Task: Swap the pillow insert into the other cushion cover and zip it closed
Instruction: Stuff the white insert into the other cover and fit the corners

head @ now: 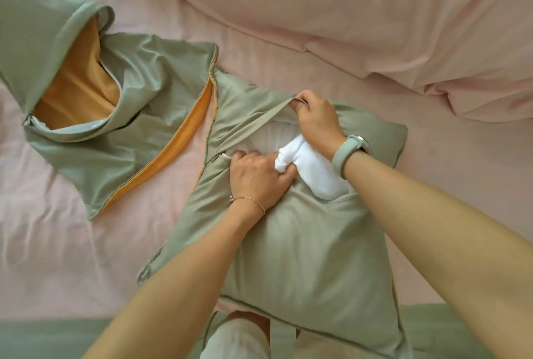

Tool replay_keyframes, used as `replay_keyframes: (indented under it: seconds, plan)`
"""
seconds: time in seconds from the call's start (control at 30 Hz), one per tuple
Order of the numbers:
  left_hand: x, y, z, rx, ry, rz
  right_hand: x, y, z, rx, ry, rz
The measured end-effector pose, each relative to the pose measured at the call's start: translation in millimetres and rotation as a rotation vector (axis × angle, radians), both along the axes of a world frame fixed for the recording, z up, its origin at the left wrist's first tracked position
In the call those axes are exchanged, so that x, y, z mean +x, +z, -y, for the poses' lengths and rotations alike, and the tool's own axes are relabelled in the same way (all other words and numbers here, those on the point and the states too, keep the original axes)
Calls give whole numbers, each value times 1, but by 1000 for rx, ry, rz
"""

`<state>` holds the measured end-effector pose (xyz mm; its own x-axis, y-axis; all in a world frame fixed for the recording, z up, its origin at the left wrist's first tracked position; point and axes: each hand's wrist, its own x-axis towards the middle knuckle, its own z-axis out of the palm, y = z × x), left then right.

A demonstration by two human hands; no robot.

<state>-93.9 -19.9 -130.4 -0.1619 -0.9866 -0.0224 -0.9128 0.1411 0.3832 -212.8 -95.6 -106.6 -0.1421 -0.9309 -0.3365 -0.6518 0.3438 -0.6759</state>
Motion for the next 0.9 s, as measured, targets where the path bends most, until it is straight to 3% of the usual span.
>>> replay_keyframes:
  seconds: [0.17,0.27,0.4,0.47,0.53,0.6,0.77,0.9]
  plan:
    - [13,30,-18,60,34,-115,-8,15,-14,40,-38,275]
    - [13,42,-8,-27,-57,-32,-25,40,-8,137,46,373]
    - [-5,52,-6,-349,-138,-25,-44,54,-10,-55,334,-285]
    - [-13,48,-7,-491,-291,-118,-55,59,-18,-76,310,-408]
    - [-15,40,-4,-402,-450,-143,-69,60,-30,-20,291,-460]
    - [-15,35,-1,-188,-500,-37,-80,58,-40,9,291,-472]
    - [-27,28,10,244,-501,224,-80,46,-38,38,161,-281]
    - [-45,8,16,329,-437,303,-75,32,-32,36,25,-201]
